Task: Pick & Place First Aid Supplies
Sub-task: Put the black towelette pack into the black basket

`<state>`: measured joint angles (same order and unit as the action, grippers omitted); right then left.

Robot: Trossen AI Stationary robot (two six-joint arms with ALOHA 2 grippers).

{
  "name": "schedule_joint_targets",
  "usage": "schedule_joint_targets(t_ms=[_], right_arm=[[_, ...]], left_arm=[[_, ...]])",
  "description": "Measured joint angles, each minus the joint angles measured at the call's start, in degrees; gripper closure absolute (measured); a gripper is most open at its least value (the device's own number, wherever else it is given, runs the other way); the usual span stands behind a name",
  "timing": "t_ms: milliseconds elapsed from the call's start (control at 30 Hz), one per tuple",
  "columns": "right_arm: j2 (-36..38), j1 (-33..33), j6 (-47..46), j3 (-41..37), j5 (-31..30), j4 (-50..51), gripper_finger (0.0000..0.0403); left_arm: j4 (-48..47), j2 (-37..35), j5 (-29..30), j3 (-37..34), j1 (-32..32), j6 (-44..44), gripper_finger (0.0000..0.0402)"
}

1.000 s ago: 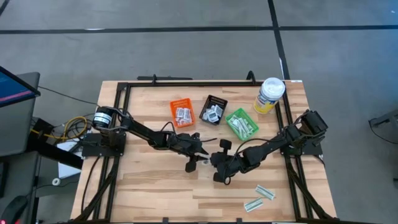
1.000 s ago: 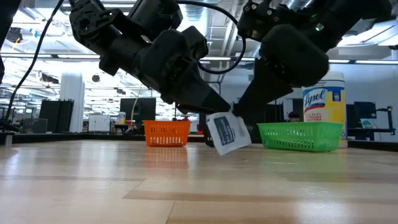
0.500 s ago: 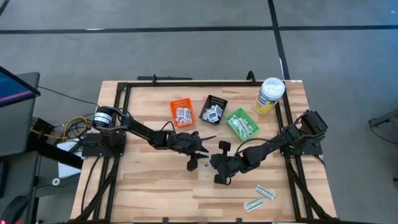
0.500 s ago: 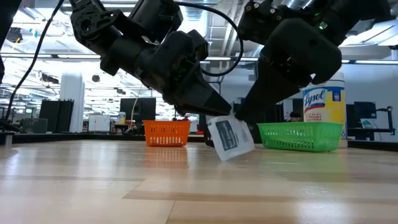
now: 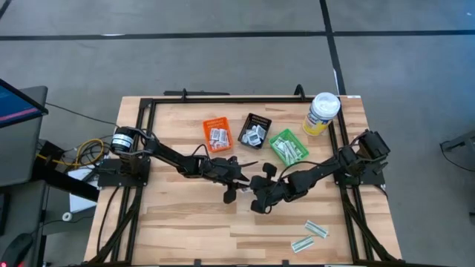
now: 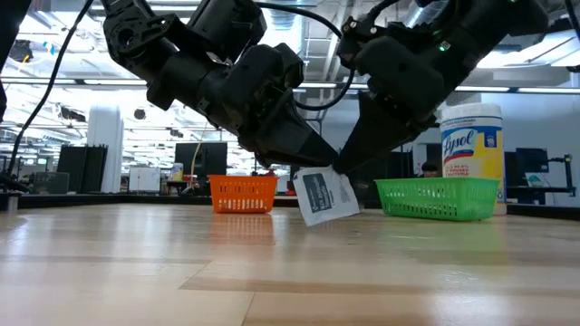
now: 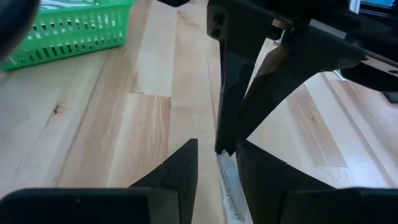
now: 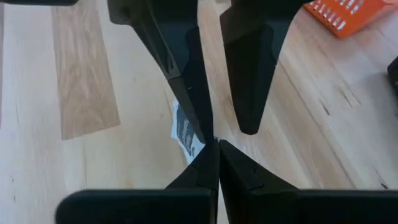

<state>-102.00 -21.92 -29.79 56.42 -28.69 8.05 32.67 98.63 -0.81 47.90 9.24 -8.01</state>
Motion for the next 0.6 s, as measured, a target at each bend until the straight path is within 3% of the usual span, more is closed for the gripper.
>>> schedule_joint_targets(t_ms=[233, 400, 600], right_arm=[[0.00, 0.29, -0.28, 0.00, -0.03, 0.03, 0.0403], [0.00, -0.16, -0.30, -0.02, -4.64, 0.76, 0.0403], [-0.02, -0.23, -0.28, -0.02, -5.10, 1.05, 0.0403]], left_arm=[[0.00, 0.00, -0.10, 0.00, 0.01, 0.00, 0.0291], [0.14, 0.00, -0.12, 0.02, 0.00, -0.01, 0.0291], [-0.12, 0.00, -0.24, 0.02, 0.03, 0.00, 0.0291]])
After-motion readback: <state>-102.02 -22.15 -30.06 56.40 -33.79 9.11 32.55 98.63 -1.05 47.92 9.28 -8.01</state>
